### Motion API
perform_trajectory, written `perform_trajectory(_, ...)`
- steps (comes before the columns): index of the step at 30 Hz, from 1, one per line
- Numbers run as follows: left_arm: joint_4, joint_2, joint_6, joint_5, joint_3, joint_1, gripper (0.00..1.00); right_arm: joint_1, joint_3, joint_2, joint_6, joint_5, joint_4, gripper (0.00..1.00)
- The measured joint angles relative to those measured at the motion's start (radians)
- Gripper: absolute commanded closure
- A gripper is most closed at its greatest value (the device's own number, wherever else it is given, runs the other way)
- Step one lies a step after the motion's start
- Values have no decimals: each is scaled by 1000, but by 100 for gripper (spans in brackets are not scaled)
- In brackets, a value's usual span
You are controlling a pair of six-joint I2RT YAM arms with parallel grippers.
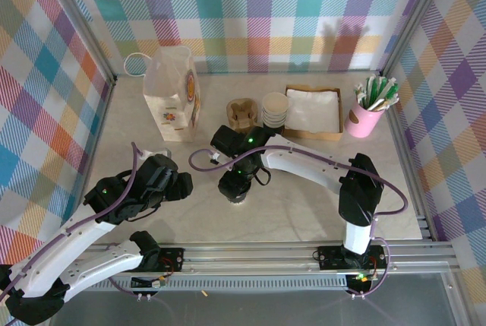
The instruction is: Pack the takeout coffee
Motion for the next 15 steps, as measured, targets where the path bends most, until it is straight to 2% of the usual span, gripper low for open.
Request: perform_trajectory(15,0,0,11,0,0,0,27,0,32,0,1,-14,0,12)
